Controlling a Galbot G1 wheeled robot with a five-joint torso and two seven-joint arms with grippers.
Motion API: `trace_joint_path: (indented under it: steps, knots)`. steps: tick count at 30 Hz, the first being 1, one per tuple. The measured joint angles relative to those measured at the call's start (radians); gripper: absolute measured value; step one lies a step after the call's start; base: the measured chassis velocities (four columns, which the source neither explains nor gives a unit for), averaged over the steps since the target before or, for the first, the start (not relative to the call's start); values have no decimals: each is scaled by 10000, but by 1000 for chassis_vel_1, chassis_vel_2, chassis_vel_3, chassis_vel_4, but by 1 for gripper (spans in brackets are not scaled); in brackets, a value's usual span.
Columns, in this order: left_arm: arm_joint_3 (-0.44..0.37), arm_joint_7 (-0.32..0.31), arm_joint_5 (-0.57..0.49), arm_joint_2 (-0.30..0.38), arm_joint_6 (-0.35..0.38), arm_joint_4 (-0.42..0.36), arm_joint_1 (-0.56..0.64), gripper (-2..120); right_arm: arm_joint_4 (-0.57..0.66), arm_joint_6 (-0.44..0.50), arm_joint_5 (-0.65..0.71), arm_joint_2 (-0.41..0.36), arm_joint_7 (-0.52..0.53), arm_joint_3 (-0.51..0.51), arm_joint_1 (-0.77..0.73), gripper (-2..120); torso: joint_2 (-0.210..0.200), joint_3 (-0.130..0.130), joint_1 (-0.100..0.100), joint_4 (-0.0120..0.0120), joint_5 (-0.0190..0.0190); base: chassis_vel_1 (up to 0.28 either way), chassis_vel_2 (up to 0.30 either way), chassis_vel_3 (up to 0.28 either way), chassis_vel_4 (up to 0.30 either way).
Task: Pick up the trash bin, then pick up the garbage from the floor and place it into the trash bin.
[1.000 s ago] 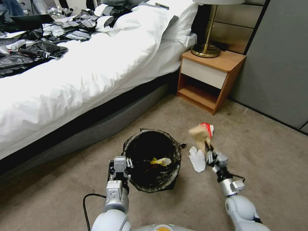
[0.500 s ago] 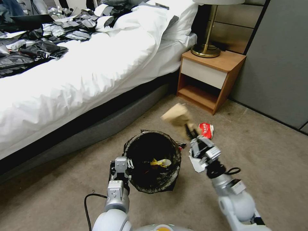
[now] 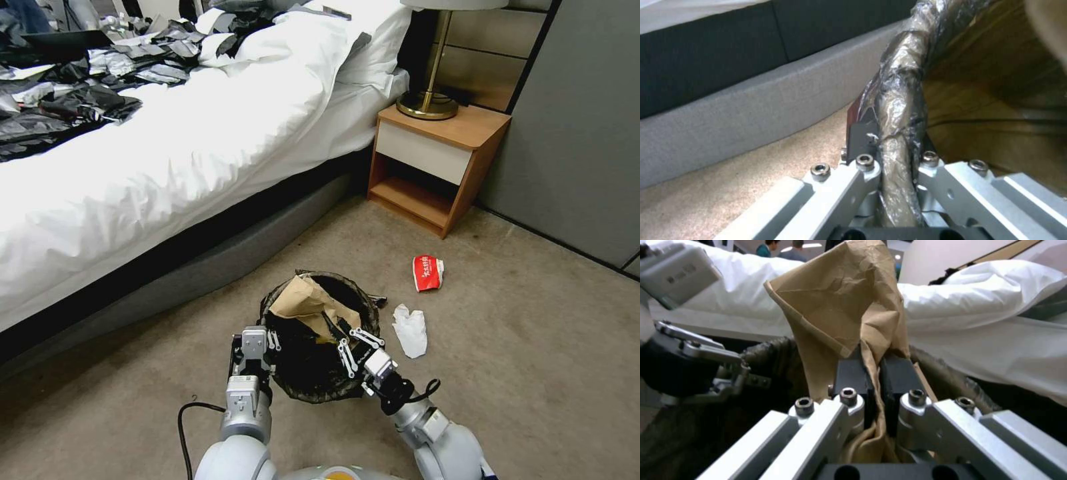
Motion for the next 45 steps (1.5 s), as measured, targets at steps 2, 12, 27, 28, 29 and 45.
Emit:
trace_joint_path:
  steps: [2,12,27,28,29,45]
  knots:
    - [2,0,3,-3,1,-3,1,0,-63,-21,-12,13,14,-8,25,2,0,0,0,0,0,0,0,0,0]
    - [6,0,8,-3,4,-21,-22,0,-489,-149,-306,45,197,-14,-12,12,0,0,0,0,1,0,0,0,0]
    - [12,8,-16,4,45,-38,-140,0,-593,-72,-639,81,357,-174,-151,68,1,0,0,0,1,0,0,0,0]
    - [12,8,-16,4,45,-38,-140,0,-593,-72,-639,81,357,-174,-151,68,1,0,0,0,1,0,0,0,0]
    - [11,8,-18,5,50,-38,-153,0,-570,-68,-639,73,365,-156,-158,73,1,0,0,0,0,0,0,0,0]
    - [8,17,-39,31,75,-117,-168,0,-201,64,-673,-18,517,82,-271,100,1,0,0,0,1,0,0,0,0]
